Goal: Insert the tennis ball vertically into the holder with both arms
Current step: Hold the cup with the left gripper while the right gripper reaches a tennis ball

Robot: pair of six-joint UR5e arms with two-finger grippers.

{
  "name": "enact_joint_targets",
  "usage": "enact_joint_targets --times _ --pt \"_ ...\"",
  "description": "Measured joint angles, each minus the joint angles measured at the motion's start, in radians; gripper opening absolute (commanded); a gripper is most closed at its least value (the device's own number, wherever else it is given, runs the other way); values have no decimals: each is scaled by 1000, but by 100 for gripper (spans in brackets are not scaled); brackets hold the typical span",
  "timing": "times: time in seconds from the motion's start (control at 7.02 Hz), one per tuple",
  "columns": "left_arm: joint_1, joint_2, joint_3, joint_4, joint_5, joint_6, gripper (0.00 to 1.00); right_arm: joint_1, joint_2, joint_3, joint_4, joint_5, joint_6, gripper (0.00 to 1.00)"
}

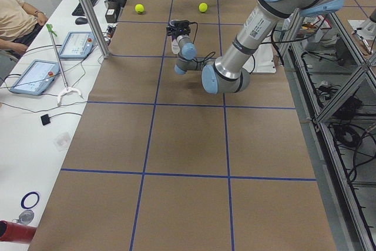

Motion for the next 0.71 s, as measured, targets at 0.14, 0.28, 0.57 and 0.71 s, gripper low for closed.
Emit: enact_joint_targets --times 0.14,0.28,0.57,0.71 --pt "0 0 0 0 1 0 68 -80 -6 10 1 -76 53 100" --pt "-1 0 0 0 1 -1 68 -145 -23 14 1 -148 77 100" --pt "-1 0 1 1 3 -3 68 -228 -54 14 -1 -233 88 100" --pt "0 0 1 1 3 -4 68 -254 -63 12 -1 -250 89 100"
